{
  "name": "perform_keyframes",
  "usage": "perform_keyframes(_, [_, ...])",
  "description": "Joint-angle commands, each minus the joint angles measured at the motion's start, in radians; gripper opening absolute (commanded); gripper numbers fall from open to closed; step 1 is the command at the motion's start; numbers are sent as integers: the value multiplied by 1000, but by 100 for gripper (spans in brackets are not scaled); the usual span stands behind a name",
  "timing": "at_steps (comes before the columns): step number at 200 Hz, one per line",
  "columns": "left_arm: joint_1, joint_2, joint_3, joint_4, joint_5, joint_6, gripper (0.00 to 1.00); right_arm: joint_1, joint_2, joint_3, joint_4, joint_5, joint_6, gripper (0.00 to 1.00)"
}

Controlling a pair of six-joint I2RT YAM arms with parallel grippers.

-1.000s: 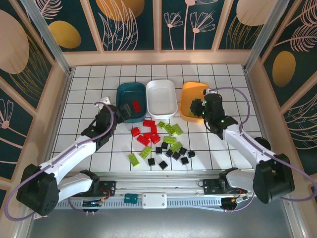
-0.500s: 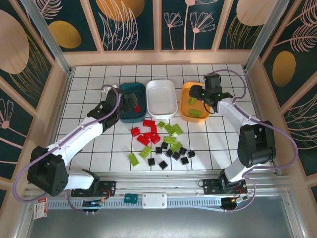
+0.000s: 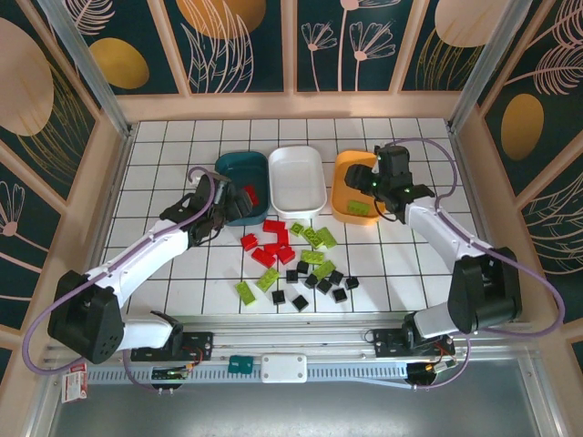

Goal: Sort the legos into containers by color
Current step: Place the lego in the container, then pick up the lego from the center of the table.

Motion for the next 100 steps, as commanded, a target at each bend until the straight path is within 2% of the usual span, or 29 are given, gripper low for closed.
perform_keyframes(1, [0, -48, -71, -55, 29, -37, 90, 37, -78, -76, -7, 12, 7, 59])
perform_keyframes(30, [0, -117, -214, 19, 52, -53, 95, 117, -173, -246, 132, 45, 80, 58])
perform_keyframes(56, [0, -215, -398, 172, 89, -51, 90, 225, -272, -406, 239, 148, 132, 58])
perform_keyframes(100, [0, -193, -515, 407, 192, -26, 95, 308, -437, -529, 195, 221, 206, 56])
